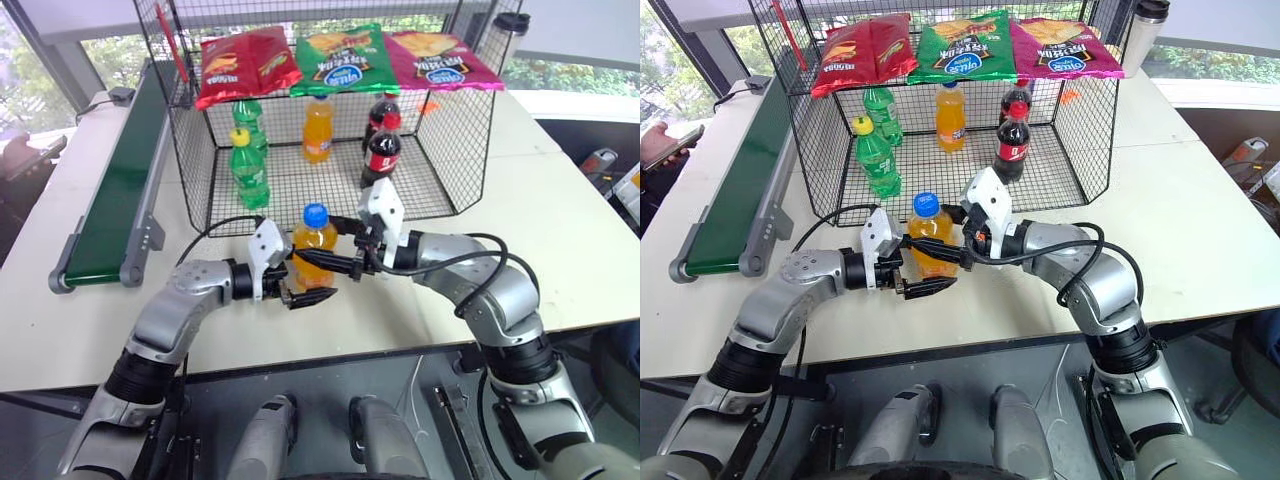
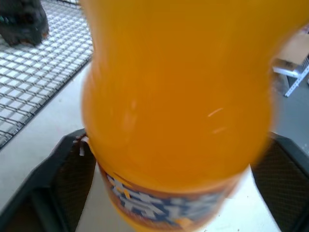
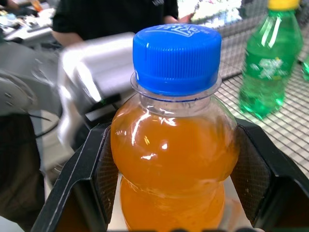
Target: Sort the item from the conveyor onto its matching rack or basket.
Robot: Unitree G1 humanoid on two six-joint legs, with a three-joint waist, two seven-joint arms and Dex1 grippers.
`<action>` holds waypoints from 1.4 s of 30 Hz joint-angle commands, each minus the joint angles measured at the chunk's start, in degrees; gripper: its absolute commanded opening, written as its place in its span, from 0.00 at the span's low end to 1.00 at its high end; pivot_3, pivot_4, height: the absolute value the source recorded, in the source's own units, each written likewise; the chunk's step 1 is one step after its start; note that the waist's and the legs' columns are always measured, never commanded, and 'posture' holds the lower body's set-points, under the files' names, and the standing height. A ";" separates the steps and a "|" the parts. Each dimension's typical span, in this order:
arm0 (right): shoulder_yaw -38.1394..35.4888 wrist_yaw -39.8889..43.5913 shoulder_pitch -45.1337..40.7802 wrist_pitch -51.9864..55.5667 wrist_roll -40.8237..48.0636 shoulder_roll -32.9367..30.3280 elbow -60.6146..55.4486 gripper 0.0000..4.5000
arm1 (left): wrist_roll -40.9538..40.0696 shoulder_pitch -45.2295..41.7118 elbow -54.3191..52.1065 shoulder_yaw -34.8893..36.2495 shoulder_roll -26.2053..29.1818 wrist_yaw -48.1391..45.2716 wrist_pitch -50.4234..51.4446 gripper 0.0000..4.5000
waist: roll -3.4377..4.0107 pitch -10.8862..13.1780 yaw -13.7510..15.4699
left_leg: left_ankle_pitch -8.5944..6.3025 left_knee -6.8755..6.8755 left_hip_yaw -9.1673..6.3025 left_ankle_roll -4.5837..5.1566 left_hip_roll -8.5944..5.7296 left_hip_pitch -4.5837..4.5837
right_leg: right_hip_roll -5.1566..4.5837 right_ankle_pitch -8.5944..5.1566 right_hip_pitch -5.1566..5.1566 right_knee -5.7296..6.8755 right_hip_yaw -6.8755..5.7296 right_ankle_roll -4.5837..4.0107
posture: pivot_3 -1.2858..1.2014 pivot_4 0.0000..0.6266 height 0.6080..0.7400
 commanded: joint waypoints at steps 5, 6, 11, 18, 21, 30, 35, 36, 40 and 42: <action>-1.27 -0.17 -0.87 -0.84 0.57 0.29 -2.18 0.58 | 0.39 -0.38 -2.13 1.34 1.15 0.73 -0.35 1.00 | 0.00 0.00 -0.05 | 0.00 0.00 0.00 0.00 0.00 0.00 | 0.01 0.00 0.00 0.00 0.00 0.00 | 0.52 0.24 0.99; -1.28 -0.25 -0.83 -0.80 0.57 0.28 -2.28 0.58 | 0.56 -0.20 -2.20 1.53 1.41 0.96 -0.52 1.00 | 0.00 0.00 -0.05 | 0.00 0.00 0.00 0.00 0.00 0.00 | 0.01 0.00 0.00 0.01 0.00 0.00 | 0.52 0.24 0.99; -1.96 -1.35 -1.39 -1.31 -0.14 0.35 -1.45 0.58 | -0.33 2.44 -3.19 7.45 4.93 3.32 -0.37 1.00 | 0.00 0.00 -0.16 | 0.00 0.00 0.00 0.00 0.00 0.01 | 0.01 0.00 0.00 0.01 0.01 0.00 | 0.52 0.24 0.99; -4.13 -10.85 -6.88 -4.91 -6.25 5.20 7.44 0.58 | -0.07 6.94 -7.34 17.93 3.97 15.10 0.51 1.00 | 0.01 0.00 -0.04 | 0.01 0.00 -0.02 -0.03 0.01 0.03 | 0.03 0.00 -0.02 0.06 0.01 -0.02 | 0.52 0.24 0.99; -4.88 -15.03 -10.53 -7.91 -9.72 7.79 14.05 0.58 | 1.08 8.38 -9.82 18.89 1.82 20.12 0.50 1.00 | 0.01 0.00 0.04 | 0.02 0.00 0.03 -0.03 -0.03 0.03 | 0.02 0.01 -0.02 0.04 0.02 0.00 | 0.52 0.24 0.99; -6.42 -19.91 -20.13 -16.92 -15.56 12.28 31.69 0.58 | 2.83 10.96 -14.24 14.76 -2.43 25.67 0.98 1.00 | 0.01 0.00 -0.12 | 0.03 -0.01 0.06 -0.05 -0.03 0.04 | 0.15 0.03 -0.04 0.11 0.02 0.02 | 0.52 0.24 0.99; -6.66 -22.15 -24.49 -23.45 -18.96 14.29 42.48 0.58 | 4.54 11.04 -14.06 12.23 -4.19 27.56 -0.10 1.00 | 0.01 0.00 -0.25 | 0.03 -0.01 0.07 -0.05 -0.03 0.06 | 0.19 0.04 -0.04 0.13 0.02 0.02 | 0.52 0.24 0.99; -6.87 -22.33 -25.08 -24.34 -19.17 14.69 43.87 0.58 | 4.96 11.25 -13.93 11.75 -4.21 27.50 -0.48 1.00 | 0.02 0.00 -0.25 | 0.03 -0.02 0.07 -0.05 -0.03 0.07 | 0.19 0.04 -0.04 0.14 0.02 0.02 | 0.52 0.24 0.99; -7.49 -22.50 -26.95 -27.47 -20.01 16.13 48.71 0.58 | 5.25 11.27 -13.63 11.23 -5.16 28.06 -0.47 1.00 | 0.02 0.00 -0.31 | 0.04 -0.04 0.07 -0.06 -0.03 0.07 | 0.20 0.04 -0.05 0.14 0.03 0.03 | 0.52 0.24 0.99; -7.74 -22.44 -27.52 -28.57 -20.31 16.58 50.51 0.58 | 5.48 11.14 -13.47 11.02 -5.37 28.11 -0.54 1.00 | 0.02 0.00 -0.31 | 0.04 -0.05 0.07 -0.06 -0.03 0.07 | 0.20 0.04 -0.06 0.14 0.03 0.03 | 0.52 0.24 0.99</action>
